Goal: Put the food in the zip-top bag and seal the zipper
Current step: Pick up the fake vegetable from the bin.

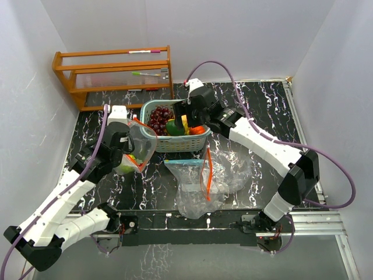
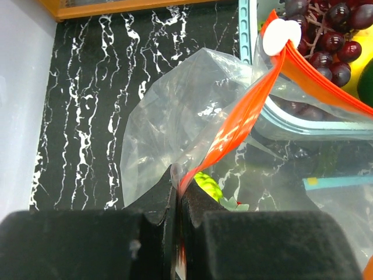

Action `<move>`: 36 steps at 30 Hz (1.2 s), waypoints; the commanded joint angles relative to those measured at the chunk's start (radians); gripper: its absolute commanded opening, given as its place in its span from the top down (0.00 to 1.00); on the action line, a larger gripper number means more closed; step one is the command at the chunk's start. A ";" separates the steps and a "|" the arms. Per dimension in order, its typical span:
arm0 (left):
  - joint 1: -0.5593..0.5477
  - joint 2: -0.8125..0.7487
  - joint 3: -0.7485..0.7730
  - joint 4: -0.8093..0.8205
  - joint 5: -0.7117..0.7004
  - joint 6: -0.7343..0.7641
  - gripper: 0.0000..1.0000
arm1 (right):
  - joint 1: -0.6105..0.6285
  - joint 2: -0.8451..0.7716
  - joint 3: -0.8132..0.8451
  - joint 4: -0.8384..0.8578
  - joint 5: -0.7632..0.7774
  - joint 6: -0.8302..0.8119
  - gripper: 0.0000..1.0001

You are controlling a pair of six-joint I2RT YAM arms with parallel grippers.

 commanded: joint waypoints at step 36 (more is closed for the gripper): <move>0.005 -0.052 0.077 -0.077 -0.105 -0.003 1.00 | 0.030 0.056 -0.106 0.291 -0.078 -0.118 0.37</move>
